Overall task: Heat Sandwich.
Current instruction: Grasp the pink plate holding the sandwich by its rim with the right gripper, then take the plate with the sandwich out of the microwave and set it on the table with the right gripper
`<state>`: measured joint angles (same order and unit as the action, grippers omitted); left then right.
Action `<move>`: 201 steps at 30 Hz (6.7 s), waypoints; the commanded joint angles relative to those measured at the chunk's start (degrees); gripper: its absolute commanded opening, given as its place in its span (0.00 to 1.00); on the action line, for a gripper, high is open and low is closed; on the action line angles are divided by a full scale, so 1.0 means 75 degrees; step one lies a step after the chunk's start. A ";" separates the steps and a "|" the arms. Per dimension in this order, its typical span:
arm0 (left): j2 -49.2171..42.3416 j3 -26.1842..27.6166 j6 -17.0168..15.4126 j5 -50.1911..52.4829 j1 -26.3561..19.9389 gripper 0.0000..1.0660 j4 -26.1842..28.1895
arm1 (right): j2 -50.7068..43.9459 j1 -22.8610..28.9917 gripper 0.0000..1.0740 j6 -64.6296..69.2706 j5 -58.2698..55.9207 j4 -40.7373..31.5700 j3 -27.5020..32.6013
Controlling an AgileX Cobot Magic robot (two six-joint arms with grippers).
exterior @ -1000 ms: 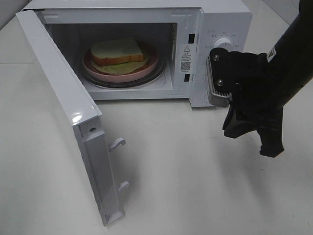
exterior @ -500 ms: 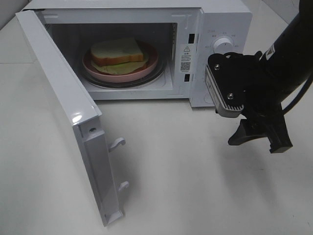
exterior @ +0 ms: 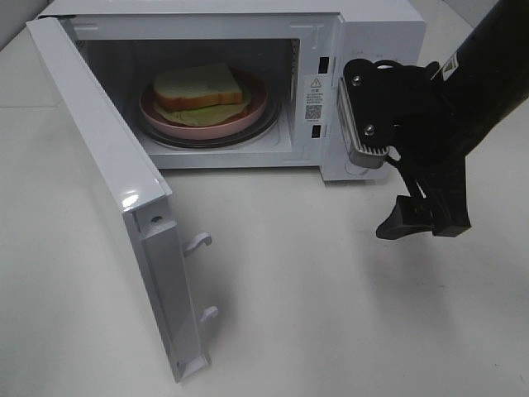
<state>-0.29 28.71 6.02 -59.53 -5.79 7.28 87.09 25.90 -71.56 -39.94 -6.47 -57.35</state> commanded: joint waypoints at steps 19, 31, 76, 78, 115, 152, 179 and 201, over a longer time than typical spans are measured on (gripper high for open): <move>-0.0168 -0.0023 -0.0053 0.0038 -0.0023 0.92 0.0061 | 0.0680 0.1261 0.85 0.0772 0.0092 0.1429 -0.1413; -0.0168 -0.0023 -0.0053 0.0038 -0.0023 0.92 0.0061 | 0.2070 0.1711 0.84 0.1123 0.0275 0.1620 -0.2620; -0.0168 -0.0023 -0.0053 0.0038 -0.0023 0.92 0.0053 | 0.5768 0.1597 0.80 0.2032 0.1383 0.2193 -0.6211; -0.0168 -0.0023 -0.0053 0.0038 -0.0023 0.92 0.0053 | 0.5913 0.1597 0.80 0.2101 0.1337 0.2231 -0.6402; -0.0168 -0.0023 -0.0053 0.0038 -0.0023 0.92 0.0023 | 0.6623 0.1436 0.00 0.2429 0.1169 0.2422 -0.6937; -0.0168 -0.0023 -0.0053 0.0038 -0.0023 0.92 0.0031 | 0.5134 0.1337 0.00 -0.0558 0.1085 0.1558 -0.5439; -0.0168 -0.0023 -0.0053 0.0038 -0.0023 0.92 0.0031 | 0.3170 0.1337 0.00 -0.2330 0.2108 0.0474 -0.2674; -0.0168 -0.0023 -0.0053 0.0038 -0.0023 0.92 0.0031 | 0.1207 0.1345 0.00 -0.2475 0.2468 0.0359 -0.0237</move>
<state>-0.29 28.71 6.02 -59.53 -5.79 7.28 98.09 36.04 -90.07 -22.98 -3.50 -59.93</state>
